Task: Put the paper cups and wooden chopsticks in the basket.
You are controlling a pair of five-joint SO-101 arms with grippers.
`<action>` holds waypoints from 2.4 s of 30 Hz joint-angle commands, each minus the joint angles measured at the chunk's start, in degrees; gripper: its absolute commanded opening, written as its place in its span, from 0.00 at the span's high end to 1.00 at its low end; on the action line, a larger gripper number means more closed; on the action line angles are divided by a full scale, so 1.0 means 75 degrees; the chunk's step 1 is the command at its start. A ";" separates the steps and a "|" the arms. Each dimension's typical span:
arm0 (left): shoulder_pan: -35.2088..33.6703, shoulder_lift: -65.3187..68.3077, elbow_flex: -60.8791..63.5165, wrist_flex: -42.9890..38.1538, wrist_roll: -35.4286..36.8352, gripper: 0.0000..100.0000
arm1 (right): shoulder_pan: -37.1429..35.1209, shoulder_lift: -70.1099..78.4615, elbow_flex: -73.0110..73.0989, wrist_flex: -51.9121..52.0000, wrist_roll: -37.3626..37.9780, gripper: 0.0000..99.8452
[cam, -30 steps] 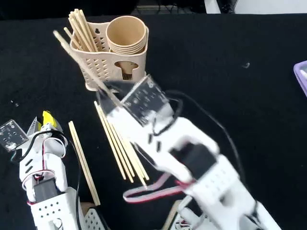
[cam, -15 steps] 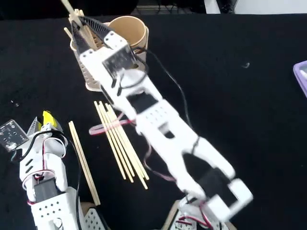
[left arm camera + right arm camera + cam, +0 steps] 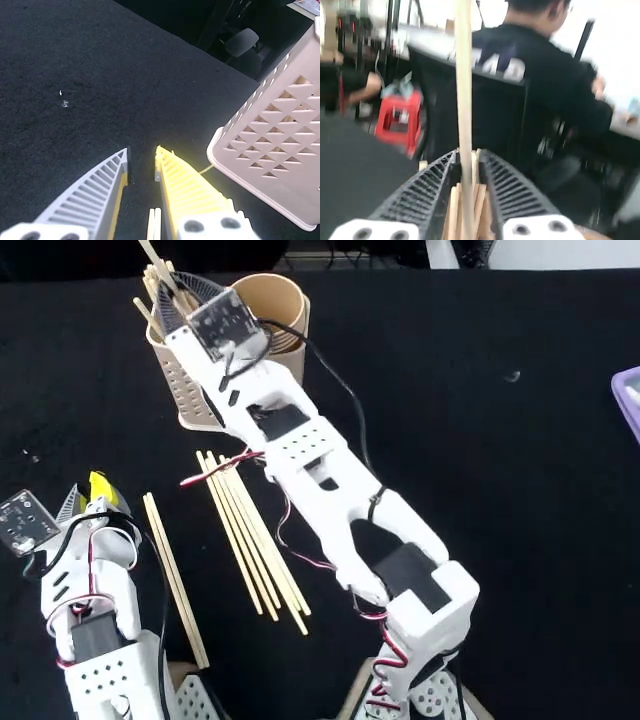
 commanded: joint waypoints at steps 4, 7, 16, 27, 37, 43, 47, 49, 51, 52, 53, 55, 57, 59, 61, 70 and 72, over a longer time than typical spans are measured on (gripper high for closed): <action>0.0053 -0.0047 0.0182 -0.0117 -0.0047 0.90 | 0.0223 -0.0815 -0.1002 0.2438 -0.1383 0.84; 0.0041 -0.0047 0.0182 -0.0117 -0.0047 0.90 | 0.0188 -0.1565 -0.1073 0.3505 -0.1430 0.84; 0.0029 -0.0047 0.0182 -0.0117 -0.0047 0.90 | -0.0598 -0.4108 0.0193 0.9623 -0.1371 0.84; 0.0018 -0.0047 0.0182 -0.0117 -0.0047 0.90 | -0.1067 -0.3475 0.5292 0.6623 -0.1383 0.71; 0.0018 -0.0047 0.0182 -0.0105 -0.0047 0.90 | -0.0926 -0.1166 0.3979 0.7185 -0.1360 0.77; 0.0018 -0.0047 0.0182 -0.0105 -0.0047 0.90 | -0.0926 -0.0545 0.3323 0.8029 -0.0961 0.97; 0.0018 -0.0047 0.0182 -0.0105 -0.0047 0.90 | -0.0926 -0.0862 0.3475 0.8053 -0.0879 0.99; 0.0018 -0.0047 0.0182 -0.0105 -0.0047 0.90 | -0.0926 -0.1319 0.3698 0.8076 -0.0879 0.99; 0.0018 -0.0047 0.0182 -0.0105 -0.0047 0.90 | -0.0926 -0.1963 0.4015 0.8076 -0.0856 0.99; 0.0018 -0.0047 0.0182 -0.0105 -0.0047 0.90 | -0.0926 -0.2303 0.4190 0.8064 -0.0832 0.99; 0.0018 -0.0047 0.0182 -0.0105 -0.0047 0.90 | -0.0926 -0.2667 0.4355 0.8041 -0.0821 0.99; 0.0018 -0.0047 0.0182 -0.0105 -0.0047 0.90 | -0.0879 -0.3323 0.4659 0.8029 -0.0821 0.99; 0.0018 -0.0047 0.0182 -0.0105 -0.0047 0.90 | -0.0750 -0.3851 0.4847 0.8018 -0.0821 0.99; 0.0018 -0.0047 0.0182 -0.0105 -0.0047 0.90 | -0.0539 -0.4237 0.4952 0.8018 -0.0821 0.99; 0.0018 -0.0047 0.0182 -0.0105 -0.0047 0.90 | -0.0363 -0.4495 0.4988 0.8018 -0.0821 0.99; 0.0029 -0.0047 0.0182 -0.0105 -0.0047 0.90 | -0.0738 -0.4296 0.5621 0.7080 -0.0879 0.99; 0.0029 -0.0047 0.0182 -0.0105 -0.0047 0.90 | -0.1090 -0.3851 0.5867 0.6681 -0.0832 0.99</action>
